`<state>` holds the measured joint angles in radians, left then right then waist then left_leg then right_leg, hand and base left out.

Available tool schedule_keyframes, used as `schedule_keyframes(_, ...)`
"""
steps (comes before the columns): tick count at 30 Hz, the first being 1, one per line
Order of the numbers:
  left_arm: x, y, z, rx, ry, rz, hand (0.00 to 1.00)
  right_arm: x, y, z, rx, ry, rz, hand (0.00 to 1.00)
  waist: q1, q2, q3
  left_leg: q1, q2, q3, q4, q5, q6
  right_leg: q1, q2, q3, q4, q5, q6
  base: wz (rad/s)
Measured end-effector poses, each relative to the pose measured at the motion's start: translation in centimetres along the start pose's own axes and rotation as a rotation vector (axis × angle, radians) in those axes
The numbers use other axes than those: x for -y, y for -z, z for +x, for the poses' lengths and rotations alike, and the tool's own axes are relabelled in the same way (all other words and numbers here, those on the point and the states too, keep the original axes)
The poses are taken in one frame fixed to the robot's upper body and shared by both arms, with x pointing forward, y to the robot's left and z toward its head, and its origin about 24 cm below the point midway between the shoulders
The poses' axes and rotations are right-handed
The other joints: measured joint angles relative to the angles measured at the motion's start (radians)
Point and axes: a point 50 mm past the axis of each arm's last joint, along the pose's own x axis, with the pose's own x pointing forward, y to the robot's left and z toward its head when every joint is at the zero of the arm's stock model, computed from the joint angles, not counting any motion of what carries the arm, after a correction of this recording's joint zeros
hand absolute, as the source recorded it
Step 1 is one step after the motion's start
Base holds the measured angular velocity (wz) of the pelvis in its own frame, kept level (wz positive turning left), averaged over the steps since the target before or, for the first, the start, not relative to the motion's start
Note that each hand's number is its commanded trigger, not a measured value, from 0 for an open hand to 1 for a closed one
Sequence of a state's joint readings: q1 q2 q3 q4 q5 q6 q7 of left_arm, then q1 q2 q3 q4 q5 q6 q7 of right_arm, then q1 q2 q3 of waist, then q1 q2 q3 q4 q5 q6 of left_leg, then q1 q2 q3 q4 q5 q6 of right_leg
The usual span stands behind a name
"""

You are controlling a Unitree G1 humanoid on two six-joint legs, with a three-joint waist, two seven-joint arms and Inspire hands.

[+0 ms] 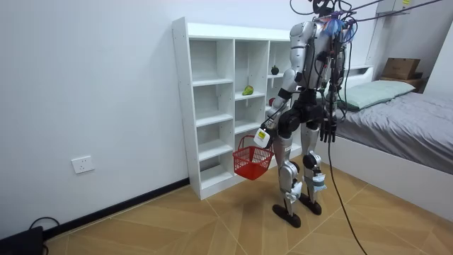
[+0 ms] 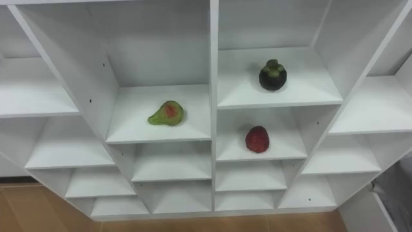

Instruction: Collect fruits from the closet

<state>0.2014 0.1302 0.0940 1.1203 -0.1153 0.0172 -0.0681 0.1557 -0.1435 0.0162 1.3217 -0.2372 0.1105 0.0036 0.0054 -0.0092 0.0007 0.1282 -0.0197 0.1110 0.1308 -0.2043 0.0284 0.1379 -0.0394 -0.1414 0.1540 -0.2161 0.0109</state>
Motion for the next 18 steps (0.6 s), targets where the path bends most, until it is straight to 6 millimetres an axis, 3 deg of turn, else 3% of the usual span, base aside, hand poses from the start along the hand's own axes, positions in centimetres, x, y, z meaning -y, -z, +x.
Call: schedule_keyframes(18,-0.1,0.1,0.0,-0.002,-0.017,0.001,1.00,0.8,-1.5,0.0,0.057,0.060,0.006,0.00,-0.002,-0.008,0.0019,0.003,0.000,0.000,0.003,0.000,0.000,0.000,-0.002,0.000,-0.002,-0.001,0.001,0.00)
